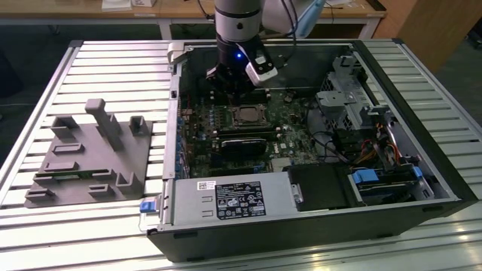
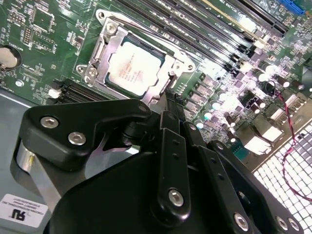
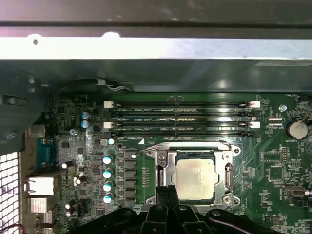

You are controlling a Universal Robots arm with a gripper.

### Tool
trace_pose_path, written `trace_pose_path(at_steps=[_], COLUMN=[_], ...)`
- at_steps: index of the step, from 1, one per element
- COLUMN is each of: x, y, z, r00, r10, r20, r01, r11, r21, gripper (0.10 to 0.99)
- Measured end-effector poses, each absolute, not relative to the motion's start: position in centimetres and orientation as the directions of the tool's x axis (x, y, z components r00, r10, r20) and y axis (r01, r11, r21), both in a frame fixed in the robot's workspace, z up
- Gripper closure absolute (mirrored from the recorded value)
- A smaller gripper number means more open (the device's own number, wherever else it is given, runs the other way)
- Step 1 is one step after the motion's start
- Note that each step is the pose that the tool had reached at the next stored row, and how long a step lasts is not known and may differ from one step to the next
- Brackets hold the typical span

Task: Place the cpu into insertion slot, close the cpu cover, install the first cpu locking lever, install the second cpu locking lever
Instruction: 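Install the first cpu locking lever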

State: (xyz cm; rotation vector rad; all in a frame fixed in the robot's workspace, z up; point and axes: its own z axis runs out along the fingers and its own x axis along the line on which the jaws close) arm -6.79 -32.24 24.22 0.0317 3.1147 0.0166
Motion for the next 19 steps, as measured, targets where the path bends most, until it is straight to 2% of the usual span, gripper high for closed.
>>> trace_pose_path(at_steps=[19], x=[-8.4], y=[-32.2], z=[24.2], r00=[-0.999], r10=[0.02], r20=[-0.027], r01=[0.02], r11=[1.0], r21=[0.012], gripper=[0.98])
